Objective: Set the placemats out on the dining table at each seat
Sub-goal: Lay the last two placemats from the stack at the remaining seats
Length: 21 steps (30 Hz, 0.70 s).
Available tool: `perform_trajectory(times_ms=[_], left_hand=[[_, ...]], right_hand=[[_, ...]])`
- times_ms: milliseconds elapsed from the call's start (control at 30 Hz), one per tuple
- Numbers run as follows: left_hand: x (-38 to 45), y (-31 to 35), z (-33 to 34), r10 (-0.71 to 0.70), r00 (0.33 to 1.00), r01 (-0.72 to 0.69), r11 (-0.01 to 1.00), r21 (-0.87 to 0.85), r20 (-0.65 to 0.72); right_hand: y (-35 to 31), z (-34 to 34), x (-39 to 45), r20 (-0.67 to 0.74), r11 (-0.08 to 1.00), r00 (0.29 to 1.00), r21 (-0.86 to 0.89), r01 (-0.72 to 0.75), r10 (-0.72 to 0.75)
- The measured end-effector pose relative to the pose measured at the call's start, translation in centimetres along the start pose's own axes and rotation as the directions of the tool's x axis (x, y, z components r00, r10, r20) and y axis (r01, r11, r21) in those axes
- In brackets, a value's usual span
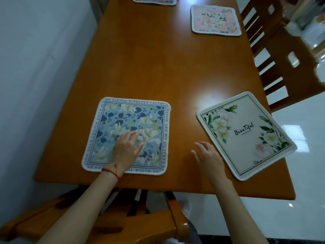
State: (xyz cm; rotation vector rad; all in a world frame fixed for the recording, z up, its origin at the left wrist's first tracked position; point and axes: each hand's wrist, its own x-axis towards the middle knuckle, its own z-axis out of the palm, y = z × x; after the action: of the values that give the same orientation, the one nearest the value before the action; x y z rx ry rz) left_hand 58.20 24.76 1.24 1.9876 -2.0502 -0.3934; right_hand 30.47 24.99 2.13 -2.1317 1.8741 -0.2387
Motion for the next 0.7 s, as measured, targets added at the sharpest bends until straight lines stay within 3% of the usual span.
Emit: perform_trajectory(times_ms=[367, 700], left_hand=[[-2.6, 10.8, 2.5, 0.063, 0.998, -0.065, 0.973, 0.222, 0.014], [-2.0, 13.5, 2.3, 0.104, 0.994, -0.099, 0.97, 0.223, -0.012]], right_hand=[[9.4, -5.3, -1.6, -0.029, 0.977, 0.986, -0.136, 0.162, -0.167], [11.2, -6.4, -2.2, -0.056, 0.985, 0.993, -0.139, 0.099, -0.107]])
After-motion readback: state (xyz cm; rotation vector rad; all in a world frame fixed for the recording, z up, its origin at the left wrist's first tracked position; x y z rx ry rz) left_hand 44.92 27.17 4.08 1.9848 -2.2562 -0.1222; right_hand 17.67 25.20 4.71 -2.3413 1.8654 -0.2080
